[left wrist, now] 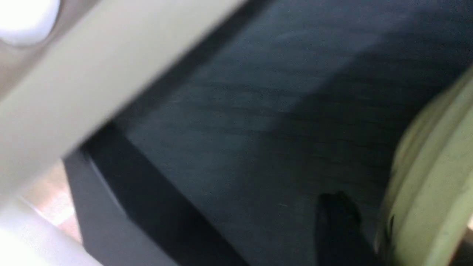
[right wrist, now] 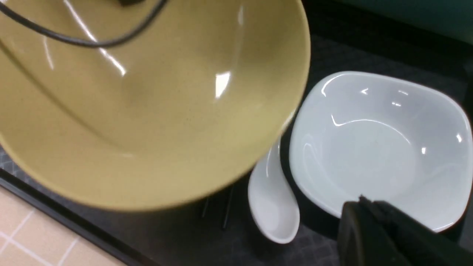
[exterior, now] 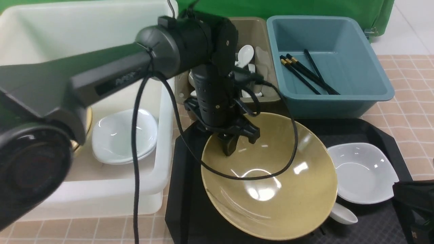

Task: On brown table put chopsticks spoon bowls plates into blue grey white boxes.
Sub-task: 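Grasp the large bowl on the tray by its rim, then place the tan bowl onto the bowl stack in the left bin with the left gripper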

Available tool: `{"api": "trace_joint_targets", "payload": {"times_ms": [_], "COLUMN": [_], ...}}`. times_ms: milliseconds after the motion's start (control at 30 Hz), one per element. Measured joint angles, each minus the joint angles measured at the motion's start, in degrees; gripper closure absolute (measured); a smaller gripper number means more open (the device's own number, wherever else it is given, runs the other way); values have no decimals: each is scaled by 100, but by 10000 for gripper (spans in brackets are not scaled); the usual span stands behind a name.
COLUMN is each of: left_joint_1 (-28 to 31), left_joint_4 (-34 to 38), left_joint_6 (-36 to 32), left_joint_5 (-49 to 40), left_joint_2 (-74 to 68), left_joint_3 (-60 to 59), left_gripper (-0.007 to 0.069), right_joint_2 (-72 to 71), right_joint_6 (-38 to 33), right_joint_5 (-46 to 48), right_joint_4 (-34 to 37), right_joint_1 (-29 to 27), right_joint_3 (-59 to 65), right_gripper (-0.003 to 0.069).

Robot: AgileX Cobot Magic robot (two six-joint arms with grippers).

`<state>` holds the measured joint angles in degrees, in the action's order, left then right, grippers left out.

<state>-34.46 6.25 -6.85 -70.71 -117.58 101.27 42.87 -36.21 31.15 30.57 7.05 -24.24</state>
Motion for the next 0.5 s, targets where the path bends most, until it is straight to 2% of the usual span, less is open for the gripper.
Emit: {"api": "trace_joint_targets", "payload": {"times_ms": [67,200,267,400,433,467,500], "left_joint_1": [-25,-7,186,852,1392,1468,2054], "left_joint_4": [61,111,141,98,-16,-16,-119], "left_joint_6": [-149,-392,-421,-248,-101,-101,-24], "left_joint_5": [10,34,41,136,102,102,51], "left_joint_2": [359,1158,1785,2707,3074,3074,3292], "left_joint_3": [-15,-56,-63,-56,-50,-50,-59], "left_gripper": [610,616,618,618,619,619,619], "right_joint_2": [0,0,0,0,0,0,0], "right_joint_6": [0,0,0,0,0,0,0], "right_joint_5": [0,0,0,0,0,0,0], "right_joint_4": [0,0,0,0,0,0,6], "right_joint_1": [0,0,0,0,0,0,0], "right_joint_3": [0,0,0,0,0,0,0], "right_gripper": [610,610,610,610,610,610,610]}}
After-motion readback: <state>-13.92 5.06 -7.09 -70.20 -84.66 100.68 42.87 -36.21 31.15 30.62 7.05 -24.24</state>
